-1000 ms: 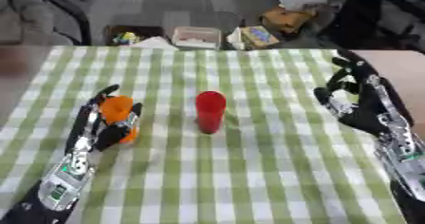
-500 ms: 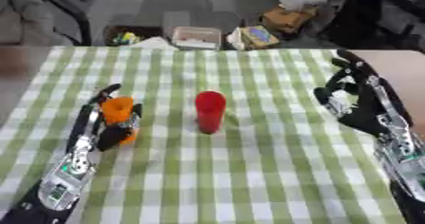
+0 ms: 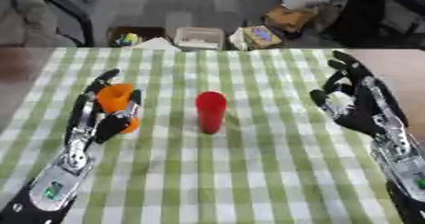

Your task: Pour the contents of one cup into another cup.

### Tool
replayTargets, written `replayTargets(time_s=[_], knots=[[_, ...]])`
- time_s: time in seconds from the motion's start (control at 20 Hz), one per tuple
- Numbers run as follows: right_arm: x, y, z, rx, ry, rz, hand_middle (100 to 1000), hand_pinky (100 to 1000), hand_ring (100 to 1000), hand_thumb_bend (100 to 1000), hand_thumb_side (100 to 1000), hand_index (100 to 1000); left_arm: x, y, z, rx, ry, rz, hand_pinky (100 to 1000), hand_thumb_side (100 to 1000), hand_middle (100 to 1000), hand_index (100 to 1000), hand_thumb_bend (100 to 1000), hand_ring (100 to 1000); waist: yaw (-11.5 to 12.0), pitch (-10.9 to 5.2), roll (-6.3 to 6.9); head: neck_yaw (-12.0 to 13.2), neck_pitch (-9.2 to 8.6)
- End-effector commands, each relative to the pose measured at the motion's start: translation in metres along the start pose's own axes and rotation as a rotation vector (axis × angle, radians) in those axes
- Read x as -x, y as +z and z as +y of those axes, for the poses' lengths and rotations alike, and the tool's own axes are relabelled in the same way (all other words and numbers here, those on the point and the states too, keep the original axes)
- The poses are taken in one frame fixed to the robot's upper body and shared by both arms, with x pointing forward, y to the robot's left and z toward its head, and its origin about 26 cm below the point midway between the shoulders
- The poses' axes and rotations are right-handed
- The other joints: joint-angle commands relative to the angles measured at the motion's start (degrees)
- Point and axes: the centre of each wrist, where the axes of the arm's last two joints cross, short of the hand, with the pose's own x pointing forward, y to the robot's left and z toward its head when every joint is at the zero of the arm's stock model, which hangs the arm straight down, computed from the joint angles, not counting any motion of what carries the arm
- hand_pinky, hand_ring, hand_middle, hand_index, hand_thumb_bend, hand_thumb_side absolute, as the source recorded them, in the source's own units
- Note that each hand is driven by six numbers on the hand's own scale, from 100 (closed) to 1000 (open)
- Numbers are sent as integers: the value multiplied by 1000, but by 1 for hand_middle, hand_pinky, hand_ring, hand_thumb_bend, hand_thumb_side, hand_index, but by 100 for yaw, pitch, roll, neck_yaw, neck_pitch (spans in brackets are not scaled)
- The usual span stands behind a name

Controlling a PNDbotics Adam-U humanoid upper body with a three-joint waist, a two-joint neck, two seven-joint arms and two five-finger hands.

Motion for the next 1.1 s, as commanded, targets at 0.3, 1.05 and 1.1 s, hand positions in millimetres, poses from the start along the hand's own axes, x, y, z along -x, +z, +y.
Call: replayTargets(time_s=[0.3, 1.05, 1.1], knots=[[13, -13, -3, -85, 78, 27, 463, 565, 970, 588, 364, 960, -74, 10, 17, 93, 105, -171, 133, 460, 252, 879, 100, 609, 234, -198, 61, -124, -38], [27, -36, 35, -250, 130, 2, 508, 678, 1000, 675, 376, 972, -129, 31, -1, 279, 249, -258, 137, 489, 252, 880, 100, 613, 684, -245, 160, -212, -34], [27, -37, 37, -253, 132, 0, 508, 681, 1000, 675, 376, 972, -131, 31, -2, 287, 254, -259, 136, 494, 252, 880, 100, 613, 701, -244, 164, -213, -31]])
